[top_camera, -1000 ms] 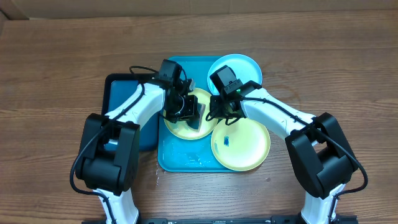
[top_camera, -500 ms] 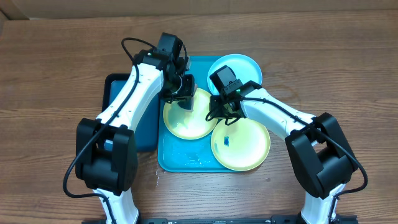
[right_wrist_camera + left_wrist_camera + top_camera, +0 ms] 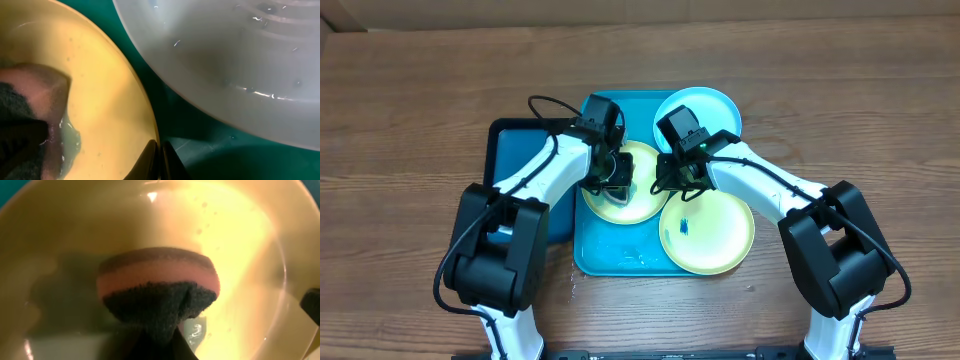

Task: Clean dirty plates on tray and stack at the side
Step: 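Scrub the upper-left yellow plate with the sponge in the left gripper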

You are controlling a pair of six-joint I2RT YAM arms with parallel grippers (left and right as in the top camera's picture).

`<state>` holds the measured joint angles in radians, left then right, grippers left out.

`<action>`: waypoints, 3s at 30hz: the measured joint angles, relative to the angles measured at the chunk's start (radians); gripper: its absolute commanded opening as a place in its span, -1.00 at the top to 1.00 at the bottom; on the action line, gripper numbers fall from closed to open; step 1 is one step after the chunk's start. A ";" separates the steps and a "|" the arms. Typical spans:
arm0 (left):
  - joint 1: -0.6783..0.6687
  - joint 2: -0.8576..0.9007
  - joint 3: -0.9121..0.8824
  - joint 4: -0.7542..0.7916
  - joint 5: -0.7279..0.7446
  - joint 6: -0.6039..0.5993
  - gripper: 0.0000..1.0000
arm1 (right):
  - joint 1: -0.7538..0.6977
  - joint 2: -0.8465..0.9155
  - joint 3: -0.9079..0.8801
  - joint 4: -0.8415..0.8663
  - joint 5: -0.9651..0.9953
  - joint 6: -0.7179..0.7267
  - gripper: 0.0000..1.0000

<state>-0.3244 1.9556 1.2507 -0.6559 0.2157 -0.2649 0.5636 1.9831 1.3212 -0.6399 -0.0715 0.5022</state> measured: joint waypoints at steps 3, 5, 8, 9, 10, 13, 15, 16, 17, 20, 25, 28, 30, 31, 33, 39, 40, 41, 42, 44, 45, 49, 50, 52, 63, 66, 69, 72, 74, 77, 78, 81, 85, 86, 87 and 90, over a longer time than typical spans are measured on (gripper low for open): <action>0.003 -0.009 -0.022 0.027 0.025 -0.003 0.92 | 0.000 0.000 0.000 -0.003 0.002 0.000 0.92; 0.004 -0.010 -0.028 0.039 0.053 -0.006 0.92 | -0.002 0.000 0.000 -0.005 0.002 0.000 0.92; 0.004 -0.009 -0.036 0.057 0.122 -0.006 0.92 | -0.002 0.000 0.000 -0.005 0.005 0.000 0.92; 0.003 -0.009 -0.039 0.062 0.151 -0.006 0.92 | -0.002 0.000 0.000 -0.005 0.004 0.000 0.92; 0.003 -0.009 -0.040 0.063 0.179 -0.006 0.92 | -0.002 0.000 0.000 -0.005 0.005 0.000 0.92; 0.003 -0.008 -0.037 0.049 0.261 -0.006 0.92 | -0.002 0.000 0.000 -0.003 0.004 0.000 0.92; 0.003 -0.006 -0.018 0.009 0.294 -0.005 0.92 | -0.002 0.000 0.000 -0.003 0.002 0.000 0.92; 0.003 -0.005 0.000 -0.016 0.307 -0.001 0.92 | -0.001 0.000 0.000 -0.002 0.001 -0.001 0.92; 0.003 -0.004 0.024 -0.043 0.317 0.003 0.92 | -0.001 0.000 0.000 -0.002 0.001 0.000 0.92; 0.003 -0.003 0.127 -0.126 0.327 0.016 0.92 | -0.001 0.000 0.000 0.000 0.000 -0.001 0.92; 0.003 -0.003 0.246 -0.193 0.254 0.032 0.92 | -0.001 0.000 0.000 0.000 0.000 -0.001 0.92; 0.001 -0.003 0.251 -0.216 0.153 0.032 0.92 | -0.001 0.000 0.000 0.000 0.000 0.000 0.92; -0.002 -0.003 0.243 -0.219 0.084 0.032 0.92 | -0.001 0.000 0.000 0.000 0.000 0.000 0.92; -0.003 -0.003 0.238 -0.217 0.056 0.032 0.92 | -0.001 0.000 0.000 0.000 0.000 0.000 0.92; -0.008 -0.003 0.215 -0.195 0.015 0.032 0.92 | -0.001 0.000 0.000 0.000 0.000 0.000 0.92; -0.010 -0.003 0.076 -0.076 -0.039 0.018 0.92 | -0.001 0.000 0.000 0.000 0.000 0.000 0.92; -0.010 -0.003 0.055 -0.063 -0.045 0.010 0.92 | -0.001 0.000 0.000 0.000 0.000 0.000 0.92; -0.010 -0.003 0.031 -0.045 -0.048 0.002 0.92 | -0.001 0.000 0.000 0.000 0.000 -0.001 0.92; -0.010 -0.003 0.013 -0.026 -0.048 -0.006 0.94 | -0.001 0.000 0.000 0.000 -0.002 -0.001 0.92; -0.010 -0.005 0.001 -0.008 -0.046 -0.020 0.91 | -0.001 0.000 0.000 0.000 -0.002 0.000 0.92; -0.010 -0.007 -0.002 -0.005 -0.042 -0.024 0.92 | -0.001 0.000 0.000 0.000 -0.002 0.000 0.92; -0.007 -0.009 -0.007 0.001 0.029 -0.016 0.92 | -0.001 0.000 0.000 -0.002 0.000 0.000 0.92; -0.005 -0.009 -0.008 0.001 0.076 -0.009 0.92 | -0.001 0.000 0.000 -0.002 0.000 0.000 0.92; -0.003 -0.009 -0.008 -0.005 0.153 0.003 0.92 | -0.001 0.000 0.000 -0.002 0.000 -0.001 0.92; 0.046 -0.008 0.155 -0.160 0.259 0.043 0.92 | -0.001 0.000 0.000 0.000 -0.001 0.000 0.92; 0.043 -0.008 0.158 -0.182 0.178 0.051 0.92 | -0.001 0.000 0.000 0.000 -0.001 -0.001 0.92; 0.034 -0.008 0.143 -0.174 0.092 0.050 0.92 | -0.001 0.000 0.000 0.000 0.000 0.000 0.92; 0.021 -0.008 0.094 -0.125 0.026 0.045 0.92 | -0.001 0.000 0.000 0.000 -0.001 -0.001 0.92; 0.010 -0.006 0.049 -0.082 0.005 0.032 0.92 | -0.001 0.000 0.000 0.000 -0.001 -0.001 0.92; -0.003 -0.004 0.002 -0.030 -0.007 0.023 0.92 | -0.001 0.000 0.000 -0.001 -0.002 0.000 0.92; -0.004 -0.005 -0.004 -0.020 -0.008 0.020 0.91 | -0.001 0.000 0.000 -0.001 -0.002 0.000 0.92; -0.005 -0.006 -0.011 -0.006 0.003 0.010 0.92 | -0.001 0.000 0.000 -0.002 -0.001 0.000 0.92; -0.002 -0.007 -0.022 0.023 0.096 0.010 0.92 | -0.003 0.000 0.000 -0.003 0.002 0.000 0.92; -0.002 -0.007 -0.024 0.027 0.130 0.010 0.92 | -0.003 0.000 0.000 -0.003 0.002 0.000 0.92; -0.002 -0.006 -0.024 0.027 0.168 0.010 0.92 | -0.003 0.000 0.000 -0.004 0.002 0.000 0.92; -0.003 -0.001 -0.019 0.007 0.277 0.013 0.92 | -0.003 0.000 0.000 -0.003 0.001 -0.001 0.92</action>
<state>-0.3275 1.9545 1.2316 -0.6487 0.4923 -0.2523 0.5610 1.9831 1.3212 -0.6434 -0.0708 0.5014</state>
